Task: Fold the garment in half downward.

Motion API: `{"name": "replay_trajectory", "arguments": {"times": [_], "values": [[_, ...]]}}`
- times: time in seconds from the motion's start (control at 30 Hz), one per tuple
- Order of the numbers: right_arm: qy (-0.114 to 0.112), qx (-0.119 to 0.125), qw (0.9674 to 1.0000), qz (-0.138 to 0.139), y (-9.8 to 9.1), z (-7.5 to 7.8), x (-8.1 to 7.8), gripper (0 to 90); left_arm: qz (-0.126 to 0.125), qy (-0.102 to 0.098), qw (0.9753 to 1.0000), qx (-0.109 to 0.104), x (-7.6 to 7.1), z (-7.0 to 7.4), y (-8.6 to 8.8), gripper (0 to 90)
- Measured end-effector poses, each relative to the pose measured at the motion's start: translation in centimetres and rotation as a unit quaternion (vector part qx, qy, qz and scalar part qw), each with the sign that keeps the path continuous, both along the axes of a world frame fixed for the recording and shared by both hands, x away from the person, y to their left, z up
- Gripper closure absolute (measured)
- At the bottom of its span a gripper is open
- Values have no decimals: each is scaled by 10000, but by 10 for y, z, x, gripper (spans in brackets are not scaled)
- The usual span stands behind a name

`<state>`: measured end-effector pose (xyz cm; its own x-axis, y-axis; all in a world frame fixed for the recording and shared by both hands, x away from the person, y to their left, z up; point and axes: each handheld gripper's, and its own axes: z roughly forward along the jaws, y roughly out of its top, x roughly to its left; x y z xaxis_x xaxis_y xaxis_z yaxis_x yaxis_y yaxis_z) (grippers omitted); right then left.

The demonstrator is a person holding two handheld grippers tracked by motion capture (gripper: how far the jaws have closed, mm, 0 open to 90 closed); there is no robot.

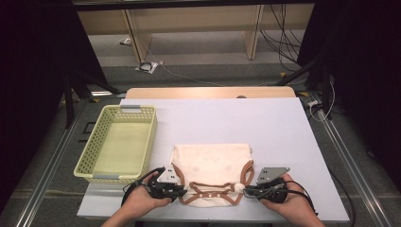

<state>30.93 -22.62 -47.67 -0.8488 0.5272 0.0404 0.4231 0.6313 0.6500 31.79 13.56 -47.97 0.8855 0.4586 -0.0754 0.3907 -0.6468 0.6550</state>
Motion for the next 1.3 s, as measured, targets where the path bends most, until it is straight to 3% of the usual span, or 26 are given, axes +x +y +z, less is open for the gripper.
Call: {"name": "replay_trajectory", "arguments": {"times": [0.23, 0.33, 0.4, 0.5, 0.63, 0.7, 0.87, 1.07, 1.17, 1.3], "values": [[19, -9, 10000, 1, -3, 1, -3, 856, -27, -32, 10000, 55, -5, 1, 4, 780], [57, 12, 10000, 16, -7, 2, -4, 810, -49, -64, 9999, 76, -5, 2, 8, 748], [-22, 79, 10000, -37, -13, 5, -2, 767, 64, -89, 9999, -7, -3, 5, 13, 733], [-97, 279, 9990, -338, -25, 8, 3, 712, 210, -153, 9996, -88, 1, 10, 20, 719], [-163, 430, 9968, -650, -28, 10, 8, 763, 215, -163, 9995, -187, 1, 13, 19, 735], [-147, 440, 9972, -595, -22, 11, 8, 801, 206, -162, 9992, -294, 0, 15, 16, 738], [41, 328, 9989, -341, -3, 11, 6, 900, 153, -56, 9995, -270, -3, 13, 3, 819], [219, 109, 9995, -182, 15, 5, 3, 900, -168, 99, 9998, -6, -9, 2, -20, 855], [310, 39, 9994, -132, 17, 2, 2, 900, -213, 145, 9996, 111, -10, -2, -22, 863], [327, -43, 9994, -67, 18, -2, 0, 900, -181, 166, 9997, 90, -11, -3, -21, 869]]}}
